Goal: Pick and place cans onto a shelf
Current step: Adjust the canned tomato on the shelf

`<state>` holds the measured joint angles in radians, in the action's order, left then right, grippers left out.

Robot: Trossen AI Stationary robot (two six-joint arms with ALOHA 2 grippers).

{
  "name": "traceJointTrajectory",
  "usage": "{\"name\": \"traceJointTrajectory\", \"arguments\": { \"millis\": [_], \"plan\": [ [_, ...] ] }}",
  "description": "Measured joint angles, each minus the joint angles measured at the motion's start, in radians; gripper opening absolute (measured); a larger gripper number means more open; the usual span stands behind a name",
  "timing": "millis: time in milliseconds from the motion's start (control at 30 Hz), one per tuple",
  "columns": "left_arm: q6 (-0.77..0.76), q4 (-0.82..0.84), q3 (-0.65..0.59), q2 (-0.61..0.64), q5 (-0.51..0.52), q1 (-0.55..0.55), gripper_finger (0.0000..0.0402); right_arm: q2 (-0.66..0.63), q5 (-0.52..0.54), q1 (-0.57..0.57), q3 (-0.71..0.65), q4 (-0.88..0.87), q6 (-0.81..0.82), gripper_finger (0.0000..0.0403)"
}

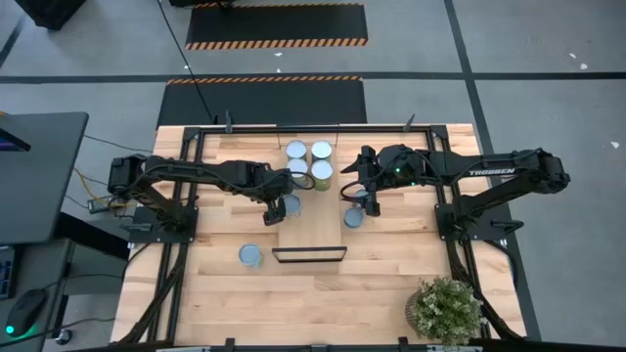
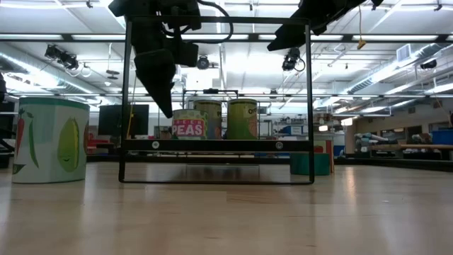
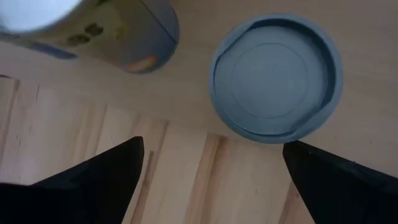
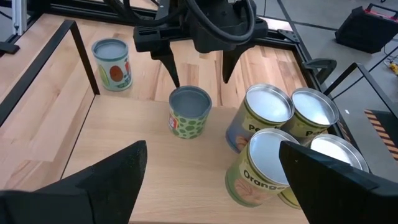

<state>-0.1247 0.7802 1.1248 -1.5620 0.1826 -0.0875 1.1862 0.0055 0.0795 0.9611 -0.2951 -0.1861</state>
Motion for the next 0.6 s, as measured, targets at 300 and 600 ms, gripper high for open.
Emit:
{"name": "traceJointTrajectory", "arguments": {
  "millis": [300,600],
  "plan": [
    [0.000,-0.049,-0.001,0.000,0.269,0.003,0.0389,0.000,0.000,0.000,0.000,0.001,-0.005,0.0373],
    [-0.035,-0.020,-0.001,0.000,0.287,0.019,0.0389,0.006,-0.006,0.000,0.000,-0.011,0.003,0.0373]
  ]
}}
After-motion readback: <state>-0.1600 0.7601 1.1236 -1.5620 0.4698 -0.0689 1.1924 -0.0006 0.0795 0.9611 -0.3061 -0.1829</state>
